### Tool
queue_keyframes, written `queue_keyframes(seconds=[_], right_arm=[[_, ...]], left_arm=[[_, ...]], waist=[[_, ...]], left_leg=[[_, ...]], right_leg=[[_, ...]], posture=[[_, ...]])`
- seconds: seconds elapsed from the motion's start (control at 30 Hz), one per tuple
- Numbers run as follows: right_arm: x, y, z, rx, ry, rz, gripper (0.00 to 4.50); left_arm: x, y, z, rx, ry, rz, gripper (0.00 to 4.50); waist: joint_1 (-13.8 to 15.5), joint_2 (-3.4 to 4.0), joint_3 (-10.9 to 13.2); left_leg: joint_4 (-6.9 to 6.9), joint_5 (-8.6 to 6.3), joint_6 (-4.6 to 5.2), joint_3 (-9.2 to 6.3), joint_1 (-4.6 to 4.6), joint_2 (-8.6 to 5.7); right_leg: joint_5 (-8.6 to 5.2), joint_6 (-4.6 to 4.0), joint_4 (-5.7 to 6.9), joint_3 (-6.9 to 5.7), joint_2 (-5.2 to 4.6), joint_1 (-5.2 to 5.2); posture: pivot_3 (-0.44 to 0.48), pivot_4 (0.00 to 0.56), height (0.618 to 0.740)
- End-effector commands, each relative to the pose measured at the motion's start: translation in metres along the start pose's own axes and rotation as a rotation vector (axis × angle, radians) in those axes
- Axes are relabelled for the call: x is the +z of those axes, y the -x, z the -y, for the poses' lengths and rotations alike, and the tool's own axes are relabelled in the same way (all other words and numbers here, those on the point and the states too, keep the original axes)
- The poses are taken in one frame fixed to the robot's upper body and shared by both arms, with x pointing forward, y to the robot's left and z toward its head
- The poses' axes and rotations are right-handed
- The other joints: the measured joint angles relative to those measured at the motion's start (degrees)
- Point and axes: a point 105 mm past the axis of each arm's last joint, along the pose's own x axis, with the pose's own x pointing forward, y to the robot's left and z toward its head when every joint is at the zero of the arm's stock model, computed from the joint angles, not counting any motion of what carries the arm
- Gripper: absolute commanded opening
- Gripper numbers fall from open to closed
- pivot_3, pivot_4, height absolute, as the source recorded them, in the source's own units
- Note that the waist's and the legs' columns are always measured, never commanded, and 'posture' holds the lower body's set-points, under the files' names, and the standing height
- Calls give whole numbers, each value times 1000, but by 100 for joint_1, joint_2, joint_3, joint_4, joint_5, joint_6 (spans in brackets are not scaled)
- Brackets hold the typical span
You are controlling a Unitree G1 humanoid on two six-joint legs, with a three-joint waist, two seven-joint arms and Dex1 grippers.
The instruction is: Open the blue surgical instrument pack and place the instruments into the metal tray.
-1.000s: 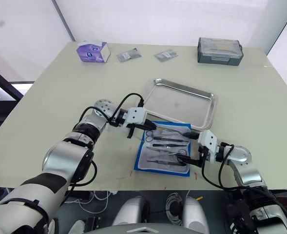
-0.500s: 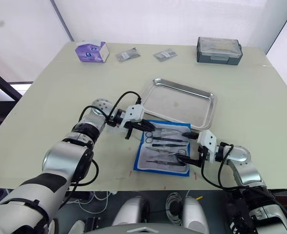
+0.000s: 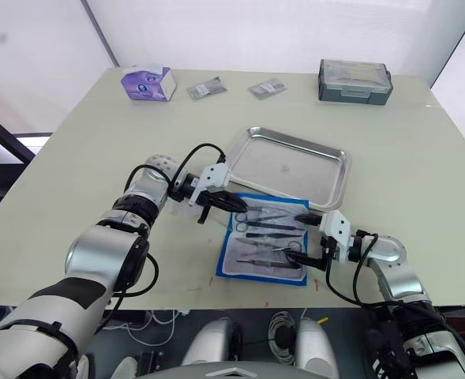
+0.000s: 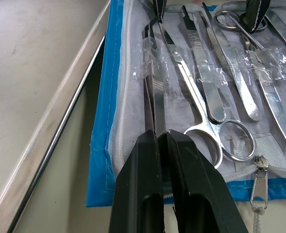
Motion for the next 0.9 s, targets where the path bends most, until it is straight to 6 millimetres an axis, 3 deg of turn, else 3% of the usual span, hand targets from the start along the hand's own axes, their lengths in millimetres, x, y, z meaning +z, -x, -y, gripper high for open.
queue_keyframes(seconds=[0.03,0.9], right_arm=[[-36,0,-20,46,-87,-132,4500],[-36,-2,-21,54,-88,-134,4500]], left_arm=[[18,16,-11,27,-39,27,21],[20,42,-14,39,-12,-19,21]], waist=[[0,0,0],[-1,-1,2]], left_leg=[[0,0,0,0,0,0],[0,0,0,-1,-2,0]], right_leg=[[0,0,0,0,0,0],[0,0,1,1,0,-2]], posture=[[0,150,727],[0,150,727]])
